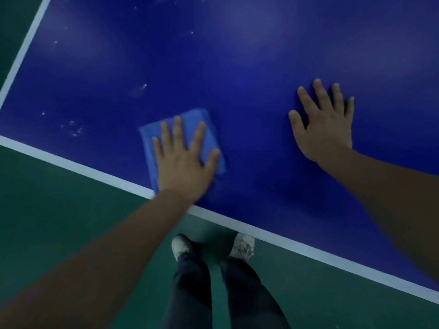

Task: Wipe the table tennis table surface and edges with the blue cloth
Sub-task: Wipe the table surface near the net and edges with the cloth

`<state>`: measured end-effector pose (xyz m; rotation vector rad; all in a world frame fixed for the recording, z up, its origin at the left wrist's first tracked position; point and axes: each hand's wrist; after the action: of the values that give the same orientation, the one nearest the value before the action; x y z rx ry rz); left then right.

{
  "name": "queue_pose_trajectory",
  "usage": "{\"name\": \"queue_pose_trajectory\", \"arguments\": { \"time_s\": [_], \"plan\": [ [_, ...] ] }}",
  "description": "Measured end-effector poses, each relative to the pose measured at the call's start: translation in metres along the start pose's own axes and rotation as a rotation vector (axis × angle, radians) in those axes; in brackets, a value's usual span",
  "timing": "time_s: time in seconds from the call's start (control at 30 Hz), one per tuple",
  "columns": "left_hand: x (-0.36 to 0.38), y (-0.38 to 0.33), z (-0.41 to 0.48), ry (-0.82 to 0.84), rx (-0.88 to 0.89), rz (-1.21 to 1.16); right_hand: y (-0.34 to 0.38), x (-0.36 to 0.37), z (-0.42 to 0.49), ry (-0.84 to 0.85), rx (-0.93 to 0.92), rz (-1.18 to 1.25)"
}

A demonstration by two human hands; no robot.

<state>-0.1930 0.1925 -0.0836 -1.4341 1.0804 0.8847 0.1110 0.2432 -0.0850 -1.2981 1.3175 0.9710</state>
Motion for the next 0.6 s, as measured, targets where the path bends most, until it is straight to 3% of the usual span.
{"name": "queue_pose_trajectory", "arguments": {
  "time_s": [0.1,0.17,0.23,0.33,0.4,0.53,0.6],
  "plan": [
    [0.023,-0.032,-0.075,0.108,0.284,-0.002,0.0,0.001,0.0,0.002,0.007,-0.002],
    [0.018,-0.02,-0.073,0.156,0.369,0.023,0.0,0.001,-0.001,-0.002,0.008,0.007],
    [0.005,0.008,-0.034,0.107,0.275,0.033,0.0,0.001,-0.002,-0.007,0.009,0.026],
    [-0.018,0.042,0.015,0.01,-0.065,-0.023,0.001,0.0,-0.002,-0.016,0.01,0.047],
    [-0.008,0.029,-0.001,-0.012,-0.071,-0.013,0.001,0.0,-0.003,-0.02,0.011,0.045],
    [0.013,-0.003,-0.078,0.148,0.391,0.045,0.001,-0.001,-0.003,-0.009,0.009,0.042],
    [0.001,0.018,-0.054,0.175,0.493,0.066,0.0,-0.001,-0.002,-0.005,0.008,0.039]
  ]
}}
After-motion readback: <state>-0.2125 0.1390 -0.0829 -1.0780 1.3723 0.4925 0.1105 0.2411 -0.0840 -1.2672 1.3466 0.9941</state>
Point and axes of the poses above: each hand's wrist, its own z-axis towards the middle knuckle, its own x-axis out of the palm, y = z × x, and after that the axes turned 13 degrees about -z, right-handed
